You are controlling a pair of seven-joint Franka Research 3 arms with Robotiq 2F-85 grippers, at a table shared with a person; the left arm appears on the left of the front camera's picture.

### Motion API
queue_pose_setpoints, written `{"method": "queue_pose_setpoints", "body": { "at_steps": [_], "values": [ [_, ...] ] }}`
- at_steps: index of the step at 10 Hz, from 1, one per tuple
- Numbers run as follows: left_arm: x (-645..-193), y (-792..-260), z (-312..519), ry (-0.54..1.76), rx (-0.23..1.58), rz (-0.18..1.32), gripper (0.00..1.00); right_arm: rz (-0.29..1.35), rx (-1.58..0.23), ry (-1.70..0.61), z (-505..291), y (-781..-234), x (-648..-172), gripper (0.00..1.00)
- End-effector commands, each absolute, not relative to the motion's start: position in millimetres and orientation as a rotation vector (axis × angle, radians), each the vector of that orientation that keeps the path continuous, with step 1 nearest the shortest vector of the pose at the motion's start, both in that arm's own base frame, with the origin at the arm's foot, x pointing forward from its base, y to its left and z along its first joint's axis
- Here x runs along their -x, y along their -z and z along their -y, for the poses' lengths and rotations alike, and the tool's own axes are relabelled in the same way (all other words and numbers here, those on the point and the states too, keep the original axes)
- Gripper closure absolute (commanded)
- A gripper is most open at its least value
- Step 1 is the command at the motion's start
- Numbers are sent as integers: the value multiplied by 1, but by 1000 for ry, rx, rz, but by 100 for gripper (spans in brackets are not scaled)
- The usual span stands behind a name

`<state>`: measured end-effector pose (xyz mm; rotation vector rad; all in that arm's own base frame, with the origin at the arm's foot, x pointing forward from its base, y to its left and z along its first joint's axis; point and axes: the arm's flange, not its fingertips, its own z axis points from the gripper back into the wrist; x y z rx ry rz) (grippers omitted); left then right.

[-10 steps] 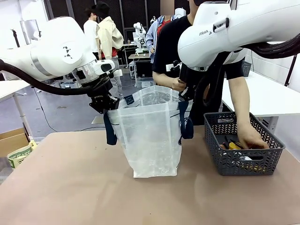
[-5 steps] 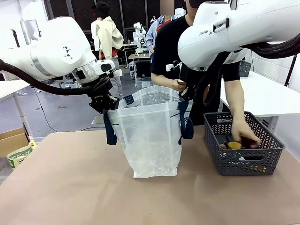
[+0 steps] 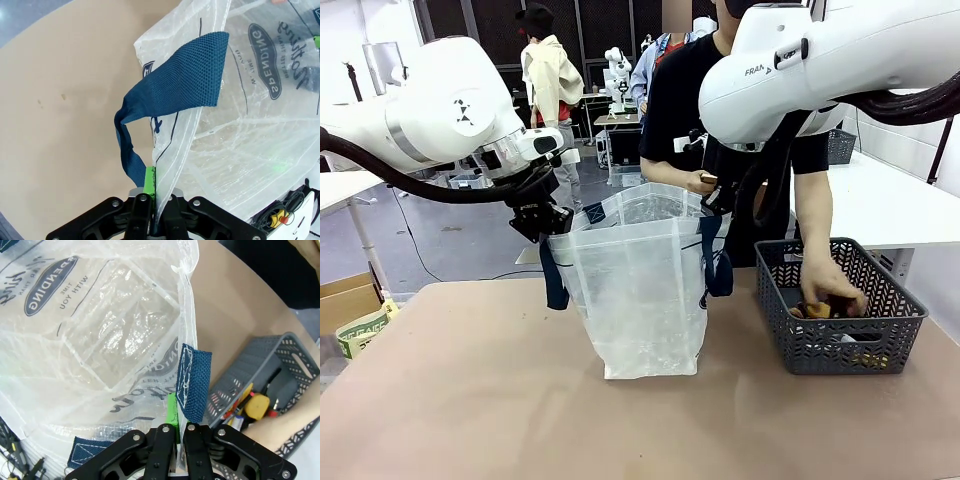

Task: Transfer purchased items from the store into the shopping bag.
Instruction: Move the Reusable shopping bag to the right side of the table.

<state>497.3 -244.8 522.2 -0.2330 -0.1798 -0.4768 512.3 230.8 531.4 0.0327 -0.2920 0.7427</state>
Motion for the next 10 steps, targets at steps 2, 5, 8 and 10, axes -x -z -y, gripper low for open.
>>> {"method": "queue_pose_setpoints", "body": {
  "at_steps": [2, 5, 8, 10],
  "values": [
    [-502, -523, 236, 508, 213, 167, 100, 270, 29, -777, -229, -535, -513, 100],
    [-503, -523, 235, 510, 210, 160, 100, 265, 33, -783, -228, -535, -513, 100],
    [-504, -521, 237, 514, 214, 136, 100, 266, 36, -778, -228, -535, -513, 100],
    [-499, -521, 243, 480, 225, 171, 100, 279, 2, -766, -232, -533, -511, 100]
  ]
}}
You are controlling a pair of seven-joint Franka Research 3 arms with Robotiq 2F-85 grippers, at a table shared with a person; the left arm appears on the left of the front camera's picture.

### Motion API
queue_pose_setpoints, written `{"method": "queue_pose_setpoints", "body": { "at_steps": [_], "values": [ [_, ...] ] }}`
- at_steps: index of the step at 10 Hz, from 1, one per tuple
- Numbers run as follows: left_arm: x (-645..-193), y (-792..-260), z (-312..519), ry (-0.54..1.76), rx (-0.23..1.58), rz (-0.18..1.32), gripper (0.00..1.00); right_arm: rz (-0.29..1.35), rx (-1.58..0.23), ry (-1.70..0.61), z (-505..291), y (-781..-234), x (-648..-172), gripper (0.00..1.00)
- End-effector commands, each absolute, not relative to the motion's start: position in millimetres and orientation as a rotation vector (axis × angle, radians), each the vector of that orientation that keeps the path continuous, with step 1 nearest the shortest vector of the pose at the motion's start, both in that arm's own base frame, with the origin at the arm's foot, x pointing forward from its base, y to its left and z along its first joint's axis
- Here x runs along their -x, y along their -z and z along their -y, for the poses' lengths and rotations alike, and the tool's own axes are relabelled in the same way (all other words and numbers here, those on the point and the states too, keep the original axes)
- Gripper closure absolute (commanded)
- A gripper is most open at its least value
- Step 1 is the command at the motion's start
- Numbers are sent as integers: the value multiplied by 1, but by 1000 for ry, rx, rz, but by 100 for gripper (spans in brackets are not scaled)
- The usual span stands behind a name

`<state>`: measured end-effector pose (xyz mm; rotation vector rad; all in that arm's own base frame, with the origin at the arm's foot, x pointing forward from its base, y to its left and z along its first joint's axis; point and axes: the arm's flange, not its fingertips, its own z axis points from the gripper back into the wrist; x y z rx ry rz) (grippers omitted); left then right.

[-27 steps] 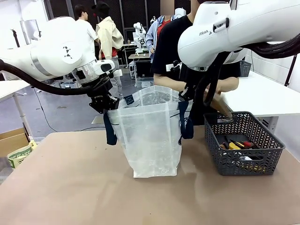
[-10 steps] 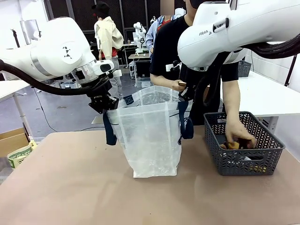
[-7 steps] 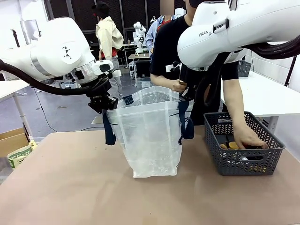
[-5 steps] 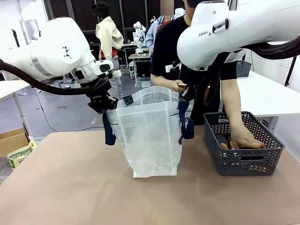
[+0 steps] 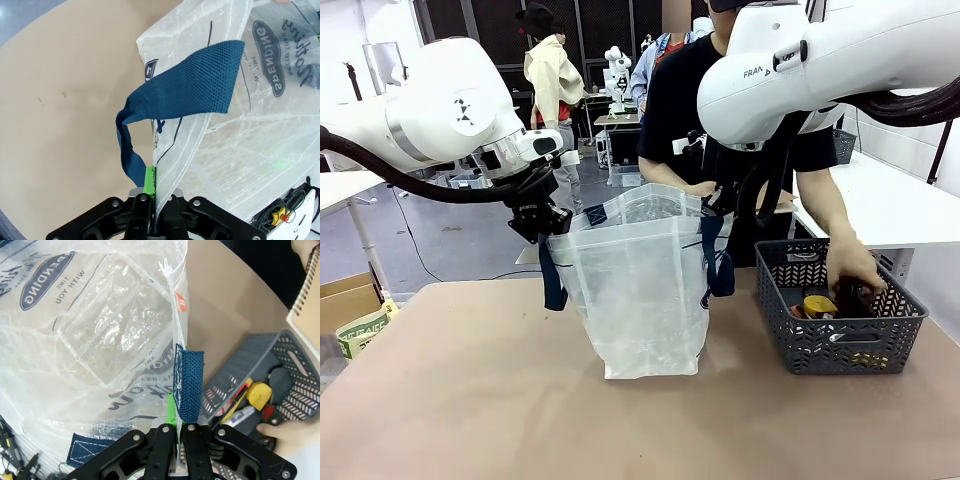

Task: Transfer purchased items from the store into the shopping bag.
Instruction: Move the Reusable shopping bag to the right side of the table.

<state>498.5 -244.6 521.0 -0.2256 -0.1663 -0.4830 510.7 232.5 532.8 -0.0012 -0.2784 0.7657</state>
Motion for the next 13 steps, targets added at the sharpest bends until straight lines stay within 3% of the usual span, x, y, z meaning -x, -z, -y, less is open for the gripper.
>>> {"method": "queue_pose_setpoints", "body": {
  "at_steps": [1, 13],
  "values": [
    [-499, -521, 243, 480, 225, 171, 100, 279, 2, -766, -232, -533, -511, 100],
    [-499, -521, 243, 480, 225, 171, 100, 279, 2, -766, -232, -533, -511, 100]
  ]
}}
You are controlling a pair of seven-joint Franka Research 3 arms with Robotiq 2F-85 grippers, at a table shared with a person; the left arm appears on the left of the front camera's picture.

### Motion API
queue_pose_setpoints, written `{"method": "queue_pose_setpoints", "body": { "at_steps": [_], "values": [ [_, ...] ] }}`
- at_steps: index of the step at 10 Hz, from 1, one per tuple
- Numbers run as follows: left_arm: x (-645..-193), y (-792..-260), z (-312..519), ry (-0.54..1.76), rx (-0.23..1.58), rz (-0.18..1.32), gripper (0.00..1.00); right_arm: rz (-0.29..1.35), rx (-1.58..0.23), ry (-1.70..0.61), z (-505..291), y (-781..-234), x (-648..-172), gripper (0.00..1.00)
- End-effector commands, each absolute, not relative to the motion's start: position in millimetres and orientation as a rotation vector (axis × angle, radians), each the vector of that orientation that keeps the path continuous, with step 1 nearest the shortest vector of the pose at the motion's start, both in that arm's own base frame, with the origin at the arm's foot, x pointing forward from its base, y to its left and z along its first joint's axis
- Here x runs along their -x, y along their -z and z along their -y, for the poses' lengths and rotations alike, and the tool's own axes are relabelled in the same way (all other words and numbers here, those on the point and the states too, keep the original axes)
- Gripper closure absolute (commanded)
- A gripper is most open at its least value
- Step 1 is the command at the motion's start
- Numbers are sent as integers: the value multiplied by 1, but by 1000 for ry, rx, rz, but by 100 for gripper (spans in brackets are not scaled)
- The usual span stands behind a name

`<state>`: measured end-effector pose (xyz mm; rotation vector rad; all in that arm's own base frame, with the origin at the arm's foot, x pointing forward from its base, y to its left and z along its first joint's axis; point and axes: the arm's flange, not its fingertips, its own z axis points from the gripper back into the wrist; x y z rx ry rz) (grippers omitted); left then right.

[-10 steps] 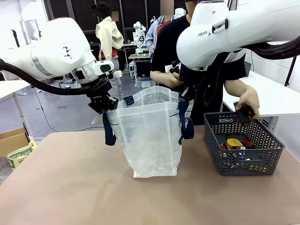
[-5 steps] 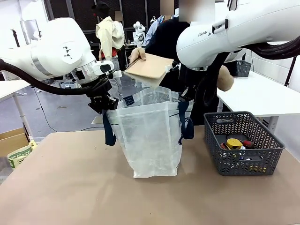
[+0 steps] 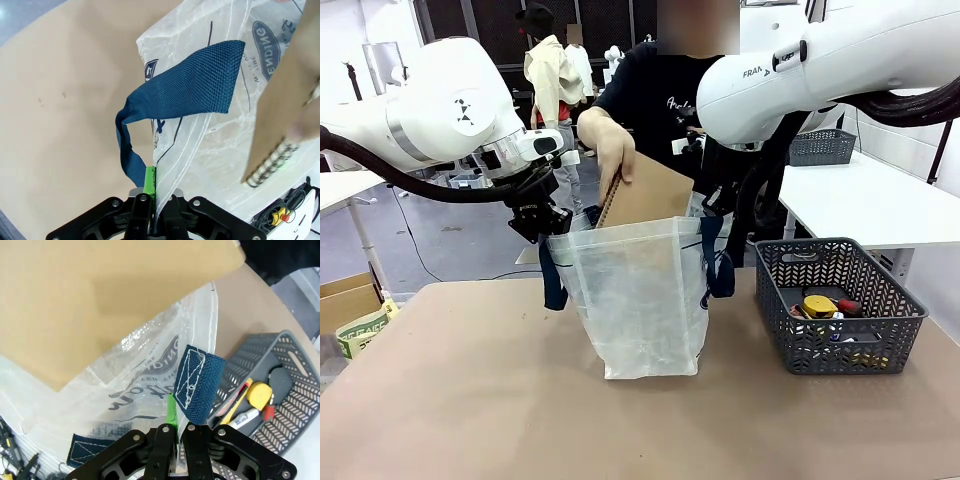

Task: Transfer purchased items from the store into the shopping bag.
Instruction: Move the Reusable shopping bag to the right side of the table.

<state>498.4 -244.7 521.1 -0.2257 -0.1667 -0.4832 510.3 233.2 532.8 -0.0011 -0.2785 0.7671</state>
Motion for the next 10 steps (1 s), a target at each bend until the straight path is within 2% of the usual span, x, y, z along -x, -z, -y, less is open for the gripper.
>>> {"method": "queue_pose_setpoints", "body": {
  "at_steps": [1, 10],
  "values": [
    [-499, -521, 243, 480, 225, 171, 100, 279, 2, -766, -232, -533, -511, 100],
    [-499, -521, 243, 480, 225, 171, 100, 279, 2, -766, -232, -533, -511, 100]
  ]
}}
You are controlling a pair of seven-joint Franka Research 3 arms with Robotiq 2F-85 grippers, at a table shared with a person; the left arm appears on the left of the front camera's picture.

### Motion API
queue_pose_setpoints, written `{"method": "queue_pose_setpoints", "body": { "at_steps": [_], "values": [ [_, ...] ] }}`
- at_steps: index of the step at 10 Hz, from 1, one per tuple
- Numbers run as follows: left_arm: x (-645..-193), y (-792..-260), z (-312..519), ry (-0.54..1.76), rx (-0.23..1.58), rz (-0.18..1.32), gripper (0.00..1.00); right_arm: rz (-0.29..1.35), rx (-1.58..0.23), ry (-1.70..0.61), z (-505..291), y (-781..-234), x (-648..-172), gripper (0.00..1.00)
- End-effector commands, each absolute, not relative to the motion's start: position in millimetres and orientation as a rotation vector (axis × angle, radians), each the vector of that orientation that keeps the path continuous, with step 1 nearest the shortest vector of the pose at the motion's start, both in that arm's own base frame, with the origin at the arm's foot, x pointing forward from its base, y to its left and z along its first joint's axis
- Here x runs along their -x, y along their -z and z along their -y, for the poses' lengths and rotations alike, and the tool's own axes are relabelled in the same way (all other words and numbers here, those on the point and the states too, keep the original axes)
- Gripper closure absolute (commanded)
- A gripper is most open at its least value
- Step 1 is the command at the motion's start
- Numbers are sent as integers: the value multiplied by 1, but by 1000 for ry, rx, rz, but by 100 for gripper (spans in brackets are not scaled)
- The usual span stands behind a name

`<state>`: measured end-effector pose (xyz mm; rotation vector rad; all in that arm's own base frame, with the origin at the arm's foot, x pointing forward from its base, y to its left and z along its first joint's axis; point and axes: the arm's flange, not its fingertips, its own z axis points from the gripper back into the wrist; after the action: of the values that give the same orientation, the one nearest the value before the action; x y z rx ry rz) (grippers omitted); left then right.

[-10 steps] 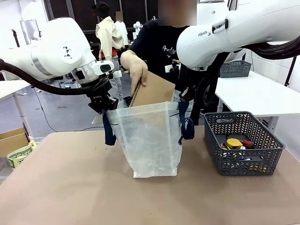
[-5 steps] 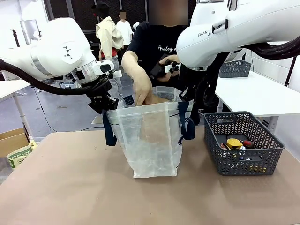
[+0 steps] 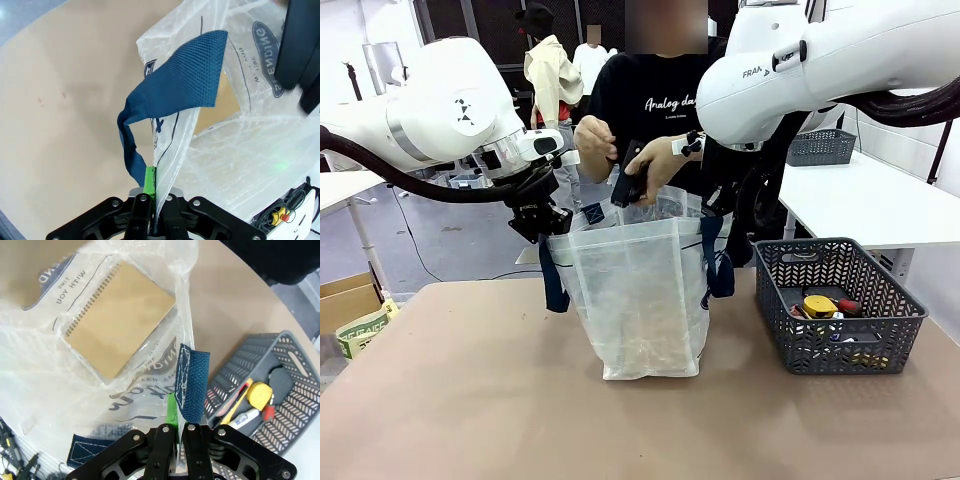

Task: Transfer purchased items from the store into the shopping bag.
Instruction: Move the Reusable shopping bag to the right side of the table.

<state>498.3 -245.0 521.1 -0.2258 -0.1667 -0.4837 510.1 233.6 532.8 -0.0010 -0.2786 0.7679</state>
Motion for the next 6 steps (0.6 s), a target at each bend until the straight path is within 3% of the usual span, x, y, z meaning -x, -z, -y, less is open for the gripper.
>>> {"method": "queue_pose_setpoints", "body": {
  "at_steps": [1, 6],
  "values": [
    [-499, -521, 243, 480, 225, 171, 100, 279, 2, -766, -232, -533, -511, 100],
    [-499, -521, 243, 480, 225, 171, 100, 279, 2, -766, -232, -533, -511, 100]
  ]
}}
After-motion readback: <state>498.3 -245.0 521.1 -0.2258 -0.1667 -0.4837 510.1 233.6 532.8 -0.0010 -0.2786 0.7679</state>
